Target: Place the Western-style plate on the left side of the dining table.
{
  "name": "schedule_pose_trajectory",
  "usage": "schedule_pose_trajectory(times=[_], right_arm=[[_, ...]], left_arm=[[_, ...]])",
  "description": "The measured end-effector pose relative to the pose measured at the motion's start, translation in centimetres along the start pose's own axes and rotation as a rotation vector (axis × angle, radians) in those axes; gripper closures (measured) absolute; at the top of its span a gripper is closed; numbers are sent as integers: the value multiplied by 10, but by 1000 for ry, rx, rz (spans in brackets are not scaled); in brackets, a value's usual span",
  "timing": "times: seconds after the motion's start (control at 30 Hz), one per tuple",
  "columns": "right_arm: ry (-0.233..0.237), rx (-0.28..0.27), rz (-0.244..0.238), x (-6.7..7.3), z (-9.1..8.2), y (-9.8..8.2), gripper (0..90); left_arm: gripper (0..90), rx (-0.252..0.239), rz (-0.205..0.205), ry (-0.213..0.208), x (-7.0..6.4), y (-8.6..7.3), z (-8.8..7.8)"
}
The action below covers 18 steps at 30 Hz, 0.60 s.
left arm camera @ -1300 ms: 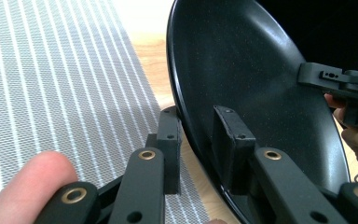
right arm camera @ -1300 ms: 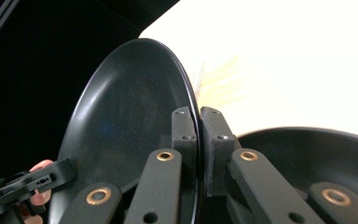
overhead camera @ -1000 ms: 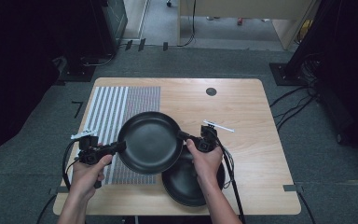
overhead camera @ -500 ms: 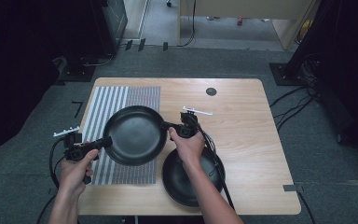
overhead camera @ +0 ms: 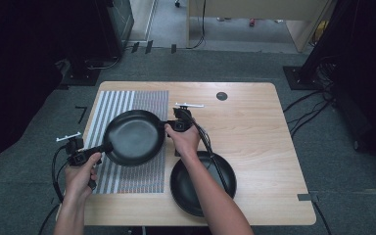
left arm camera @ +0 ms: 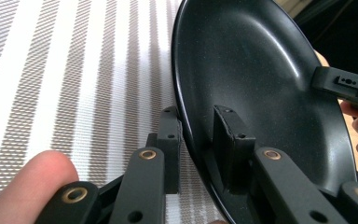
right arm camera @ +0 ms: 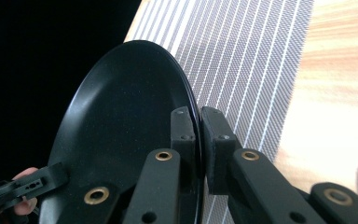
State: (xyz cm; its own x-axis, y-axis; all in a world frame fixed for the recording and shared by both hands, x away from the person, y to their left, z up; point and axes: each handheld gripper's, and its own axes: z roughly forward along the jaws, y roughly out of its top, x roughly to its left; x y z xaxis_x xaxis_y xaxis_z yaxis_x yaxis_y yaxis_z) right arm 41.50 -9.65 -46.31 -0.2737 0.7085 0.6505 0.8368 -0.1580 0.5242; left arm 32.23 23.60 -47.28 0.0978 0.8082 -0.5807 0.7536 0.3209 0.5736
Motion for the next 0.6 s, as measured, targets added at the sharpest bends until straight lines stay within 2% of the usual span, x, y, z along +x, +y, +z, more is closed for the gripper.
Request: schedule_pose_trajectory(times=[0.1, 0.3, 0.6], right_arm=[[4, 10, -7, -1, 11, 4, 851], [23, 36, -13, -4, 31, 13, 851], [11, 70, -4, -15, 57, 20, 845]], left_arm=[[738, -9, -18, 12, 7, 2, 3], [732, -28, -8, 26, 17, 4, 8], [726, -37, -28, 63, 26, 4, 22]])
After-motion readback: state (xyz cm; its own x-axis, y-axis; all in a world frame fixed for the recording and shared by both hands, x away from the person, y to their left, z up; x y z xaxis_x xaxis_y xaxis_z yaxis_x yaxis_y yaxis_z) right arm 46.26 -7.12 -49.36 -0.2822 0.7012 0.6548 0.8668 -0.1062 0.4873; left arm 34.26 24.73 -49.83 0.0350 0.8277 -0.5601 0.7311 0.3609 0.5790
